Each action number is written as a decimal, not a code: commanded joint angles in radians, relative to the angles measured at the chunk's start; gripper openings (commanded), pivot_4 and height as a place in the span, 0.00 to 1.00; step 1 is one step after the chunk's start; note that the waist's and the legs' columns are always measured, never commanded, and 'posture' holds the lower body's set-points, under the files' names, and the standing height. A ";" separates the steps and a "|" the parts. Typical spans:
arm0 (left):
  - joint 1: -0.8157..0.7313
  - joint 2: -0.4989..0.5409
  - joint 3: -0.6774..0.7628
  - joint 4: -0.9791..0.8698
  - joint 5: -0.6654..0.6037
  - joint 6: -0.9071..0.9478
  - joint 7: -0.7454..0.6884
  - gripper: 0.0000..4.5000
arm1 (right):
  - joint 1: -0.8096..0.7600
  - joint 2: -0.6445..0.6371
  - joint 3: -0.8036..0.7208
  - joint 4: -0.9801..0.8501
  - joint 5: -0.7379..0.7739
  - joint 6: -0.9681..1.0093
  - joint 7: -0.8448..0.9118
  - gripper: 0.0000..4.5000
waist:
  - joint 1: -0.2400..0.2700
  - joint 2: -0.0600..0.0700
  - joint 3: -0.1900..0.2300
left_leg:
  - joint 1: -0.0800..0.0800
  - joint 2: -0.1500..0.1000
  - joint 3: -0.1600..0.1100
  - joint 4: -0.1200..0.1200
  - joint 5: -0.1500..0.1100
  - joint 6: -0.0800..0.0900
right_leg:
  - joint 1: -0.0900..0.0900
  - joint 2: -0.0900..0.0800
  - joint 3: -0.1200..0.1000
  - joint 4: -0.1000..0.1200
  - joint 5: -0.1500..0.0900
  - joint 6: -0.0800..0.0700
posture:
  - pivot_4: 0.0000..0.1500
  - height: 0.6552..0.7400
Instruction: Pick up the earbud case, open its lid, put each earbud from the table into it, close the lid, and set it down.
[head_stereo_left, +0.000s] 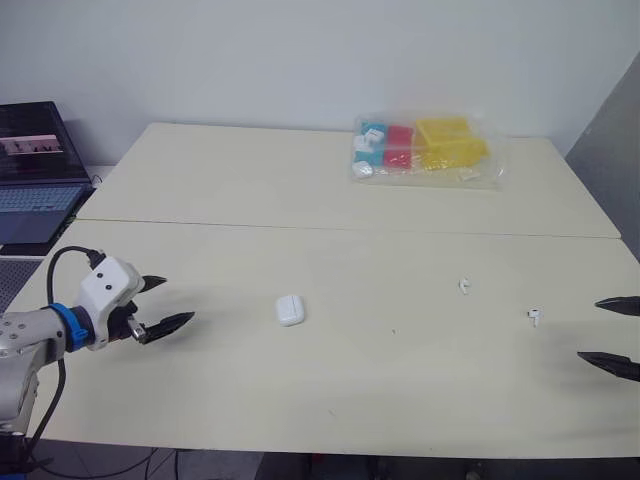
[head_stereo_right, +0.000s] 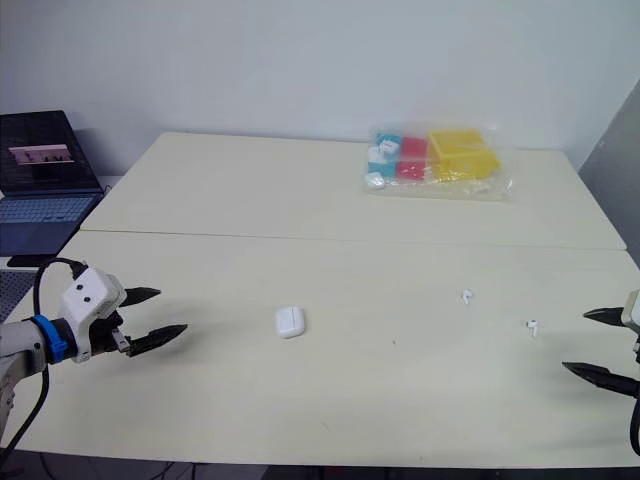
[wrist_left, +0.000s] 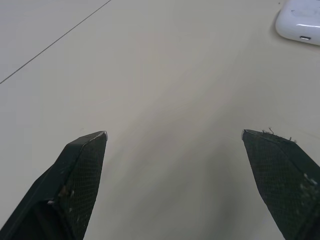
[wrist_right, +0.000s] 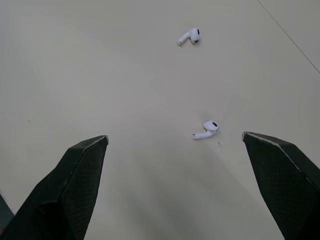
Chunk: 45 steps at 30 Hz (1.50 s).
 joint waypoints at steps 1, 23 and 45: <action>-0.003 0.021 -0.004 -0.032 -0.015 0.017 -0.024 1.00 | 0.002 0.003 -0.028 -0.022 -0.002 -0.016 -0.004 1.00 | 0.000 0.000 0.000 | 0.000 0.000 0.000 0.000 0.000 0.000 | 0.000 0.000 0.000 0.000 0.000 0.000 | 1.00 1.00; -0.330 -0.162 -0.475 -0.092 0.121 0.062 -0.059 1.00 | -0.166 -0.025 0.016 -0.505 0.469 0.416 -0.139 1.00 | 0.002 0.001 0.001 | 0.000 -0.002 0.000 0.001 0.000 0.000 | 0.001 0.003 -0.001 0.001 0.001 0.001 | 1.00 1.00; -0.495 -0.226 -0.581 0.178 0.209 -0.078 -0.203 1.00 | -0.377 -0.038 0.298 -0.552 0.600 0.439 -0.341 1.00 | 0.001 -0.001 0.002 | -0.003 -0.002 0.000 0.002 0.000 0.000 | 0.000 0.004 -0.001 0.000 0.001 0.002 | 1.00 1.00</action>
